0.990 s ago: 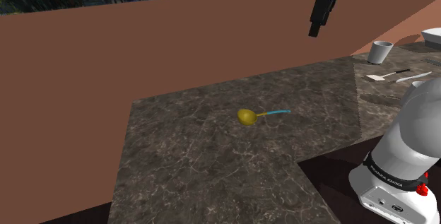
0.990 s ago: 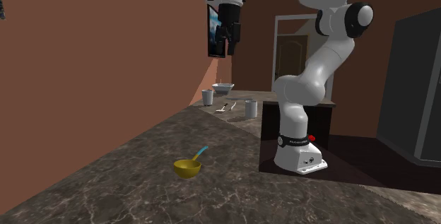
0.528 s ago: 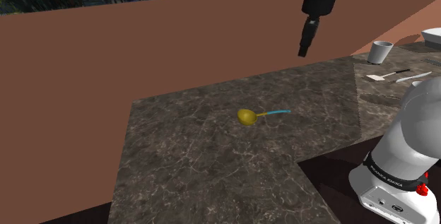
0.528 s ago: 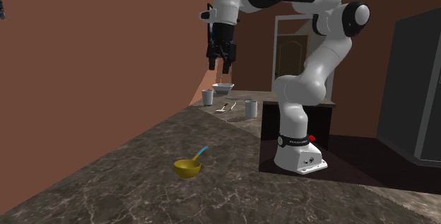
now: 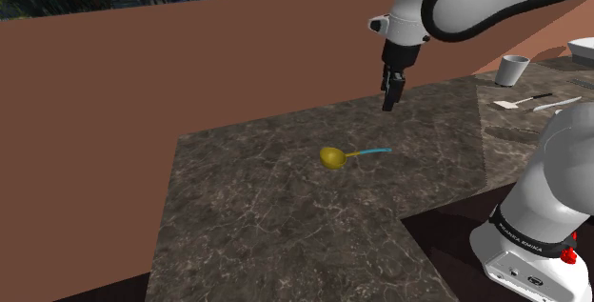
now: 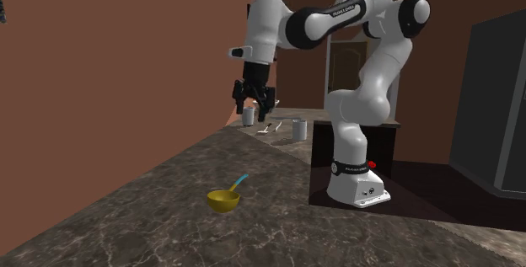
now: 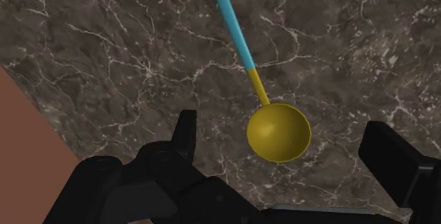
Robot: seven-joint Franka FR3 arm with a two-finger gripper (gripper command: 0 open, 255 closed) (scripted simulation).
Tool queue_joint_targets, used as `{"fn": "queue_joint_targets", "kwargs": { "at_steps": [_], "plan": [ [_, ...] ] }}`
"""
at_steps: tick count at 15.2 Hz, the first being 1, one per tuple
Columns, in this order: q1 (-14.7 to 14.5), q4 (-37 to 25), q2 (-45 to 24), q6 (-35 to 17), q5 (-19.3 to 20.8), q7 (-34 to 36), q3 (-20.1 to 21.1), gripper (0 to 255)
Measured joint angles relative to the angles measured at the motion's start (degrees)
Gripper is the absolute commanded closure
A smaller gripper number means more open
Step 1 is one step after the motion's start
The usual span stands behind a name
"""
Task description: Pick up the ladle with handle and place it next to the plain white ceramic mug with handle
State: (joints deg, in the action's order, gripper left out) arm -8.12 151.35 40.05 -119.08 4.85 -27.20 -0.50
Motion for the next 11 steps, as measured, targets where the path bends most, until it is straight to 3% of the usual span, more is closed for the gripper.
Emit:
{"fn": "queue_joint_targets", "kwargs": {
  "at_steps": [11],
  "plan": [
    [-5.08,6.59,-20.98,-29.71,2.73,-15.24,-3.73,0]
  ]
}}
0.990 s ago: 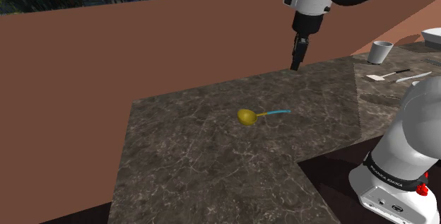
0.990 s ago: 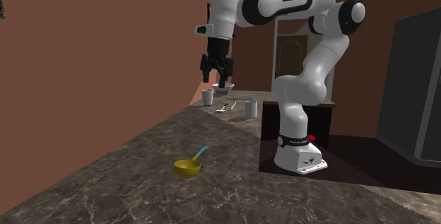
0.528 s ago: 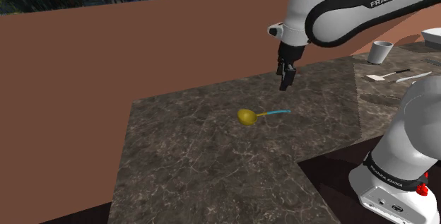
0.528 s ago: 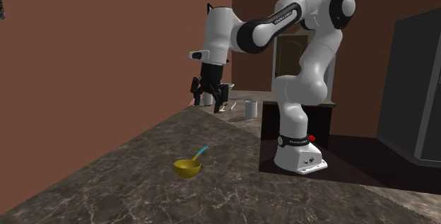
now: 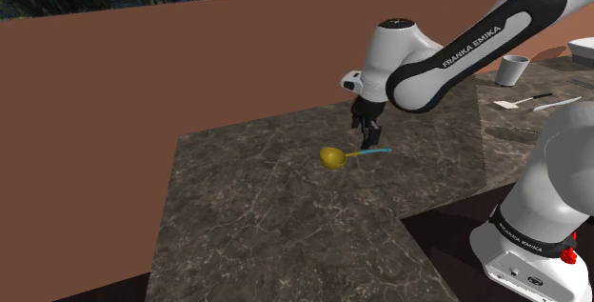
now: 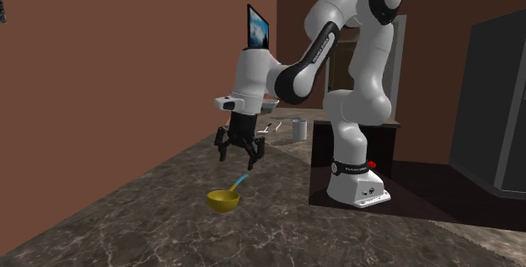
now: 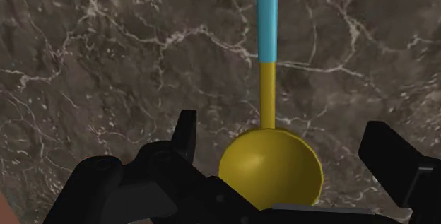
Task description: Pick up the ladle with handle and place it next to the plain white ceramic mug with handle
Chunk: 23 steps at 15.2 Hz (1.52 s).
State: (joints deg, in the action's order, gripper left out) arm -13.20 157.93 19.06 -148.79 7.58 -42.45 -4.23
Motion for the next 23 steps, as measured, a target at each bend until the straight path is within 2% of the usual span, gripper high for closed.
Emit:
{"fn": "queue_joint_targets", "kwargs": {
  "at_steps": [4,8,12,17,18,23],
  "plan": [
    [-1.59,0.09,-8.21,-8.95,0.35,-4.38,-0.57,0],
    [-1.61,-0.21,-12.83,-13.39,0.66,-4.79,-0.70,0],
    [-1.49,-0.69,-16.28,-16.39,0.98,-4.51,-0.72,0],
    [-1.48,-0.70,-16.68,-16.79,1.06,-4.42,-0.71,0],
    [-1.48,-0.71,-16.69,-16.80,1.06,-4.42,-0.71,255],
    [-1.64,-0.53,-16.39,-16.63,1.04,-4.48,-0.51,255]
  ]
}}
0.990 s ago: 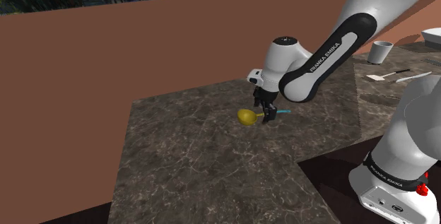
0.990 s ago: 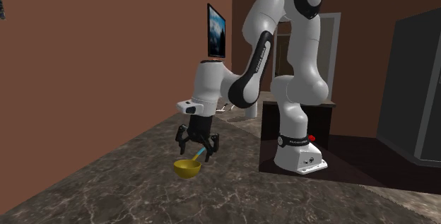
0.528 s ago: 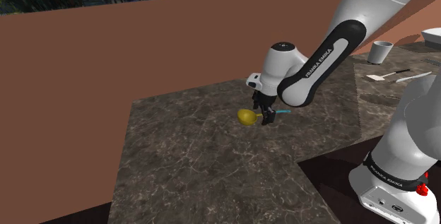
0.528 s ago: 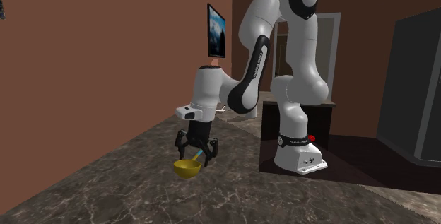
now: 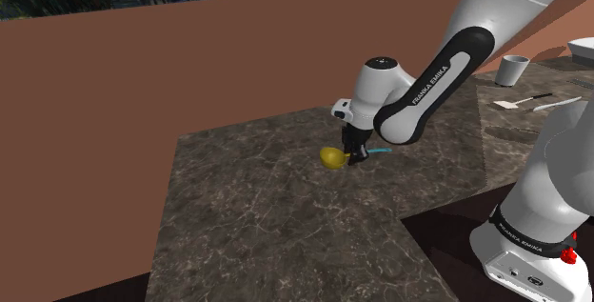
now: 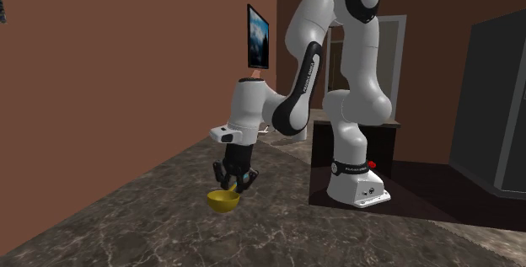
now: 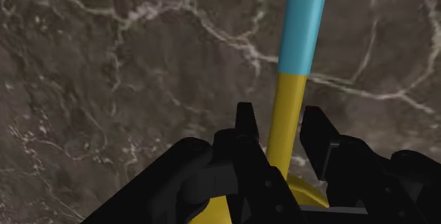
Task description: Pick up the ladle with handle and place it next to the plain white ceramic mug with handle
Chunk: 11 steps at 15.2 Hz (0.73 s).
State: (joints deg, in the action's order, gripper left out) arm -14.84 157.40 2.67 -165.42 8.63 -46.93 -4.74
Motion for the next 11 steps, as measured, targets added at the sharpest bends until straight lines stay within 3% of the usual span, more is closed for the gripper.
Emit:
{"fn": "queue_joint_targets", "kwargs": {
  "at_steps": [5,11],
  "plan": [
    [0.13,-0.11,-0.18,-0.16,0.01,0.01,-0.15,255],
    [-0.03,-0.43,4.50,4.83,-0.82,-0.82,-0.22,255]
  ]
}}
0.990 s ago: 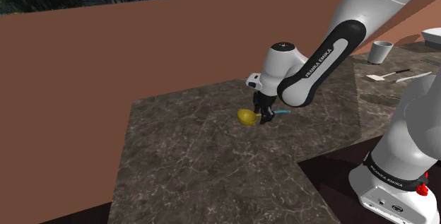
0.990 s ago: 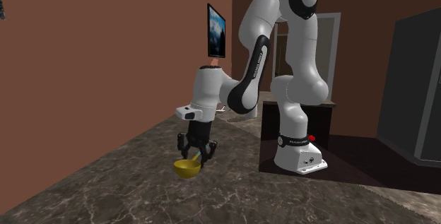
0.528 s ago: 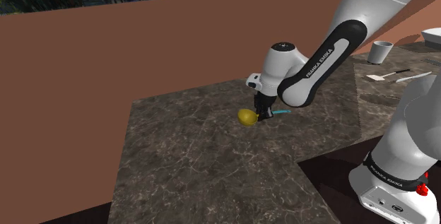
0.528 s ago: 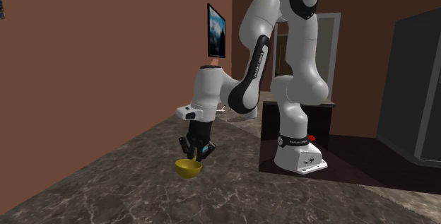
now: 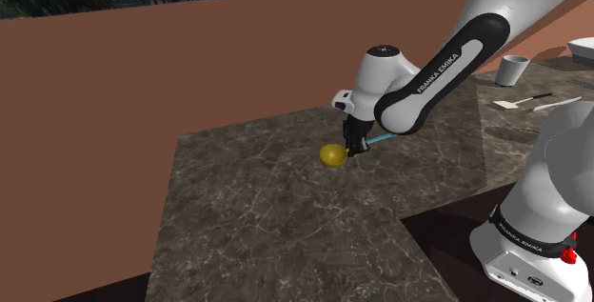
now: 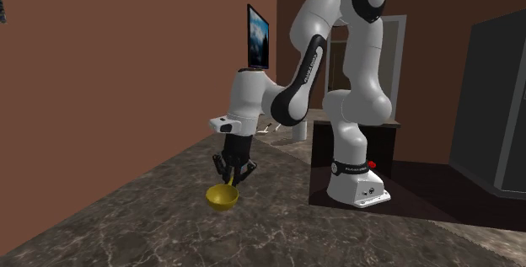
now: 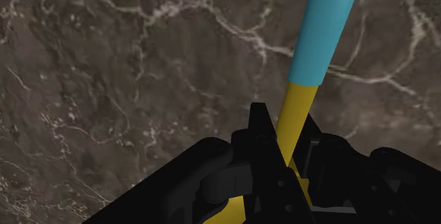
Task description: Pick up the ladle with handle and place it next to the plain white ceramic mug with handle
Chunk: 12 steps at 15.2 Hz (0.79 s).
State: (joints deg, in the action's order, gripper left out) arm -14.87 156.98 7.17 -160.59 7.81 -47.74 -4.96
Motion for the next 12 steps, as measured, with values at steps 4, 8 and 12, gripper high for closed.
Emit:
{"fn": "queue_joint_targets", "kwargs": {
  "at_steps": [4,8,12],
  "plan": [
    [-0.21,-0.56,3.27,3.85,-0.40,-0.29,0.08,255],
    [-0.37,-1.21,6.53,7.76,-0.74,-0.62,0.11,255],
    [-0.46,-2.34,9.44,11.78,-1.07,-1.09,0.04,255]
  ]
}}
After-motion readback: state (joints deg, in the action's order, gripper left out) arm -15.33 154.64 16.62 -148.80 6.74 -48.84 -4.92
